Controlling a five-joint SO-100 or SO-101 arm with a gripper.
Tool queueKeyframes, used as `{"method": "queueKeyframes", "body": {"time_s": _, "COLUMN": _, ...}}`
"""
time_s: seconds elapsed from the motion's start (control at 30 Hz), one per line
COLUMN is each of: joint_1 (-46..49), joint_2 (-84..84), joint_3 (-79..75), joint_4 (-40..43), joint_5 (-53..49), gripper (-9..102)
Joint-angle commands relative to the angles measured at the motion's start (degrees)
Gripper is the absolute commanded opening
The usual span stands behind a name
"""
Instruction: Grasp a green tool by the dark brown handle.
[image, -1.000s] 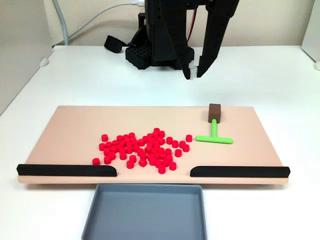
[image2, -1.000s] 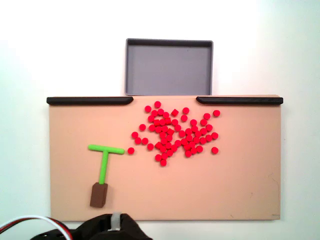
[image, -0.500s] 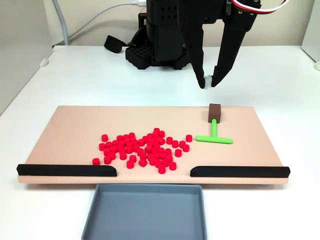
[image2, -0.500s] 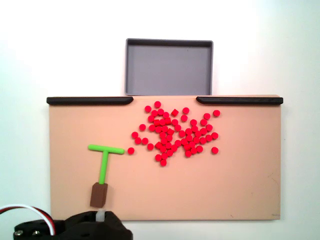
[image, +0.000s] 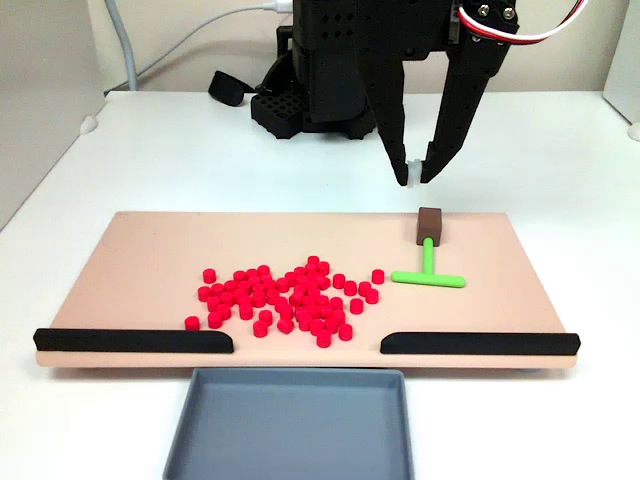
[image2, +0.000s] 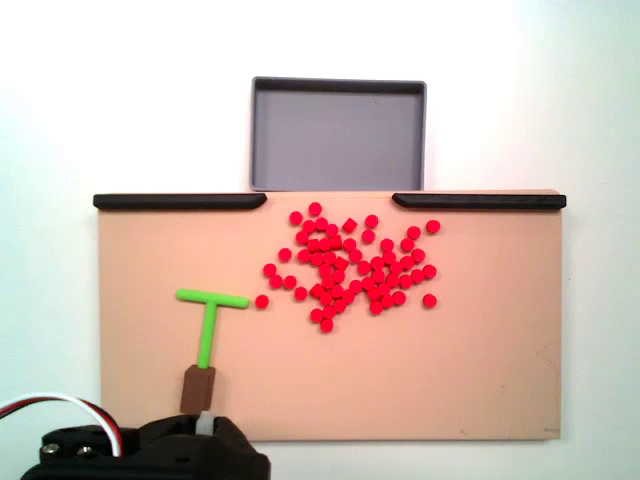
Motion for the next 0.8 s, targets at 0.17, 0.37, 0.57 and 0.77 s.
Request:
{"method": "queueKeyframes", "body": {"time_s": 0.17, "joint_1": 1.0, "joint_2": 0.2, "joint_3": -1.0, "joint_4": -0.7, "joint_5": 0.1, "gripper": 6}}
{"method": "queueKeyframes", "body": {"time_s": 0.37, "joint_1": 1.6, "joint_2": -0.1, "joint_3": -1.0, "joint_4": -1.7, "joint_5": -0.6, "gripper": 11}}
{"method": "queueKeyframes", "body": {"time_s": 0.57, "joint_1": 1.7, "joint_2": -0.4, "joint_3": -1.0, "joint_4": -1.7, "joint_5": -1.0, "gripper": 14}}
{"method": "queueKeyframes", "body": {"time_s": 0.77, "joint_1": 1.7, "joint_2": -2.2, "joint_3": -1.0, "joint_4": -3.7, "joint_5": -1.1, "gripper": 14}}
